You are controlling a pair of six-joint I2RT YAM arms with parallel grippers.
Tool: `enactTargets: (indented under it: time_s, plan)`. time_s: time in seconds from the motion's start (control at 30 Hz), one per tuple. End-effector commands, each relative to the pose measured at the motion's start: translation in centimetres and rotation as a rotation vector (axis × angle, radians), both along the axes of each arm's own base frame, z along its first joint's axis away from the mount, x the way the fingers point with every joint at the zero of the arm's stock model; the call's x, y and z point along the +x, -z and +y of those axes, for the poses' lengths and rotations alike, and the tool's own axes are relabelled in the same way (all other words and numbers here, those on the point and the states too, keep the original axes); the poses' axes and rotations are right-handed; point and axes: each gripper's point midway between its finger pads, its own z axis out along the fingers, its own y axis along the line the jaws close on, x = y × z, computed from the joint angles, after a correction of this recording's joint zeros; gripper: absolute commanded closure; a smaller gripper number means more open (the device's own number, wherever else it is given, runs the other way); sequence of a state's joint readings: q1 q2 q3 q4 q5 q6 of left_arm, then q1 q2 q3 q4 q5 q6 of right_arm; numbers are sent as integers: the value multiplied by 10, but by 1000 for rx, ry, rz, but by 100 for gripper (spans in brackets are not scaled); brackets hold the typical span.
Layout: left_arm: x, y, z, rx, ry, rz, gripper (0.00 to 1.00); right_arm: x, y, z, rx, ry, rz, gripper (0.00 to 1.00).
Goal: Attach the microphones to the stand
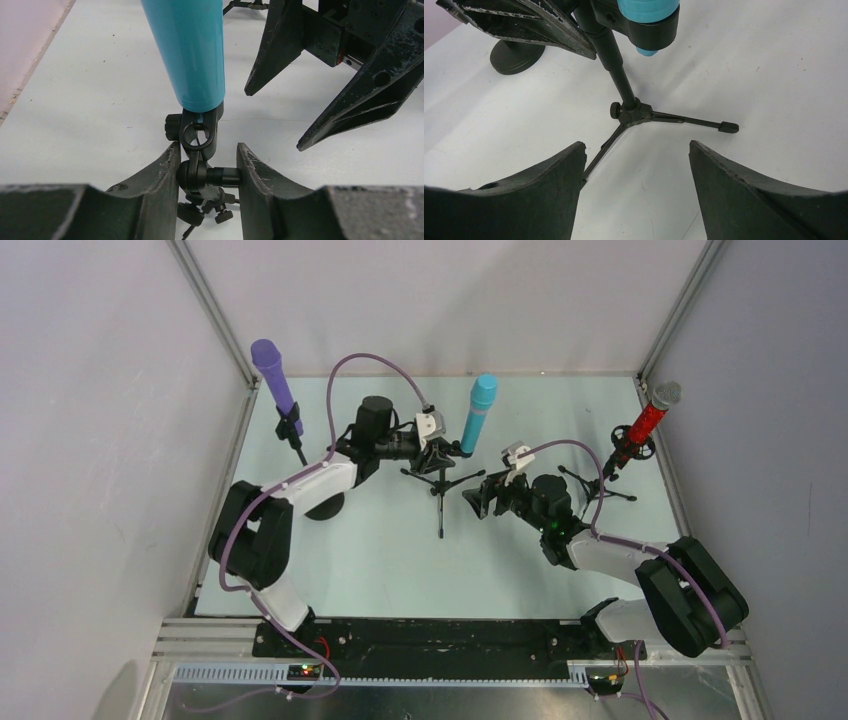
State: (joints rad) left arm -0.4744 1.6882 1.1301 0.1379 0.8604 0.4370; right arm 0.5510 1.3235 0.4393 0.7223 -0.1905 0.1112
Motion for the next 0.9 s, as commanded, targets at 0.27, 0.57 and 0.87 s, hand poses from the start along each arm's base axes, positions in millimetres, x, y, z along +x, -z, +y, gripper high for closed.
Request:
enactTargets:
  time_s: [0.27,0.57,0.87]
  plan:
    - [-3,-72,1,-94,4,-104,100,-3,-14,12,-4,-55,-89,20]
    - [-16,-110,2,-146,9,-140,100,-11,-26,31,-2,-110,-180,22]
    - [-33,-141,-3,-210,25,-152,100,-17,-47,50,62,-142,-270,31]
